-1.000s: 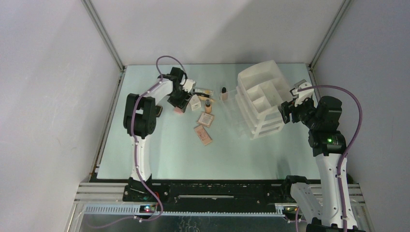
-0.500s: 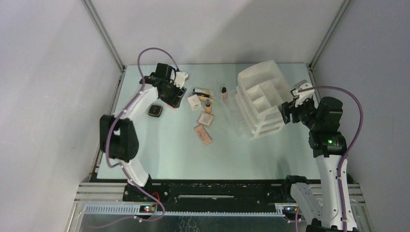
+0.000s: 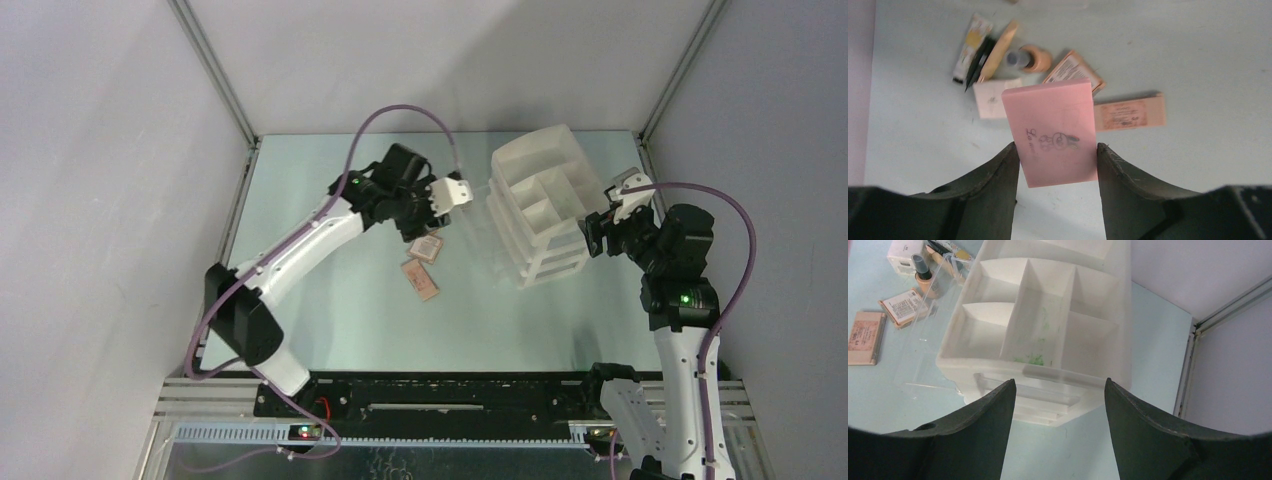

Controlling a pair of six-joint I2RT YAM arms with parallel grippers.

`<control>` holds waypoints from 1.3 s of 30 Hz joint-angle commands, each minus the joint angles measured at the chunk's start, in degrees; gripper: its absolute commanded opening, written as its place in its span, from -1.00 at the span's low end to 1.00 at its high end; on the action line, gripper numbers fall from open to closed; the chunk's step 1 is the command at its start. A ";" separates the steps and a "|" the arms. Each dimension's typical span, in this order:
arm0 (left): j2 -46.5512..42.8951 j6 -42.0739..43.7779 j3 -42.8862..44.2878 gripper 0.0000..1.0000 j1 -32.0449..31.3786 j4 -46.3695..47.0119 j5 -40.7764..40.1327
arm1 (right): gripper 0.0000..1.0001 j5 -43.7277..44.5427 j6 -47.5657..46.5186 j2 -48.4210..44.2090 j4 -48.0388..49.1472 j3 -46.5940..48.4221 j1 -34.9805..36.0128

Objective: Organize the makeup
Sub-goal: Place the makeup in the drawer.

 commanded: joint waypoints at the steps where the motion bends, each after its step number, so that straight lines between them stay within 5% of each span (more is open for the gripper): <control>1: 6.40 3.72 12.47 -0.47 -4.52 -3.17 -0.21 | 0.48 -0.93 0.26 -0.89 0.78 0.04 -0.59; 14: 27.80 -2.77 34.21 -0.46 -9.06 -6.10 4.48 | 0.48 -0.64 -0.02 -0.92 0.70 0.03 -0.59; 36: 35.00 -14.70 35.64 -0.42 -5.33 0.83 4.52 | 0.48 -0.13 -0.26 -0.80 0.61 0.04 -0.77; 39: 34.99 -16.35 34.40 -0.29 -4.10 3.27 5.48 | 0.48 -0.13 -0.23 -0.71 0.61 0.04 -0.77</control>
